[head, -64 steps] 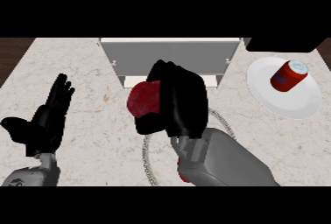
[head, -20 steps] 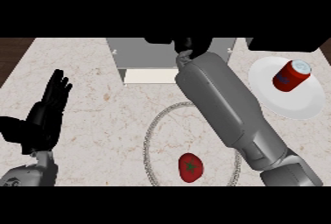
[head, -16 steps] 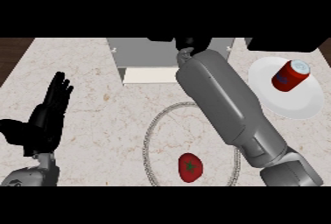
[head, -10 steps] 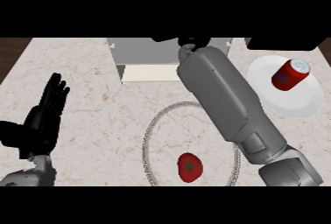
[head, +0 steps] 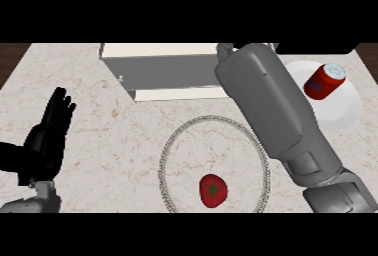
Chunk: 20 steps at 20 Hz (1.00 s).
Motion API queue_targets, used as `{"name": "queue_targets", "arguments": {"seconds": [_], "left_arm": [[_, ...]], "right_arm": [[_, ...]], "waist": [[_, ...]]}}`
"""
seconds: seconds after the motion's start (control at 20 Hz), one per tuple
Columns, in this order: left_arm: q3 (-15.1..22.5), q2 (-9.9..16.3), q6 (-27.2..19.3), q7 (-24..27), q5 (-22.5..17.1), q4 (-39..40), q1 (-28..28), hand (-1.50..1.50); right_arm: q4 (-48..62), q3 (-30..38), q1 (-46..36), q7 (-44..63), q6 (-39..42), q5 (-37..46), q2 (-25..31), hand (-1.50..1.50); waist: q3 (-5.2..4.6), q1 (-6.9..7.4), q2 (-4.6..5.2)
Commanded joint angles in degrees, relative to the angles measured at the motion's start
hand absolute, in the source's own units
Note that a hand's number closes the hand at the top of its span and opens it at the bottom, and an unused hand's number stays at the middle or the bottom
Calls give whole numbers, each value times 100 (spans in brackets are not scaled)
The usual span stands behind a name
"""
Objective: Pick the pear from the placemat and place it in the tiered shelf
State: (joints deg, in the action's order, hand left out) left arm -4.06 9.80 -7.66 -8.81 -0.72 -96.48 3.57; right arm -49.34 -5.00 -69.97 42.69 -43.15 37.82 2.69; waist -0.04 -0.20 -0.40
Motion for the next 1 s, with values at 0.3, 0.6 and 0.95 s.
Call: {"name": "queue_targets", "arguments": {"seconds": [0.3, 0.6, 0.95], "left_arm": [[-52, -76, -73, 155, 88, -54, -321, 0], [-208, 105, -6, -65, 26, -118, -142, 0], [-152, -139, 33, 419, 41, 596, 242, 0]], "right_arm": [[-2803, 152, 1627, 1486, 947, 204, 983, -150], [-5263, 9, 3355, 1761, 1646, -193, 1357, -150], [-6586, 619, 4388, 1555, 2077, -836, 1803, -150]], "waist": [[4, -239, -56], [6, -215, -34], [2, -32, 35]]}}
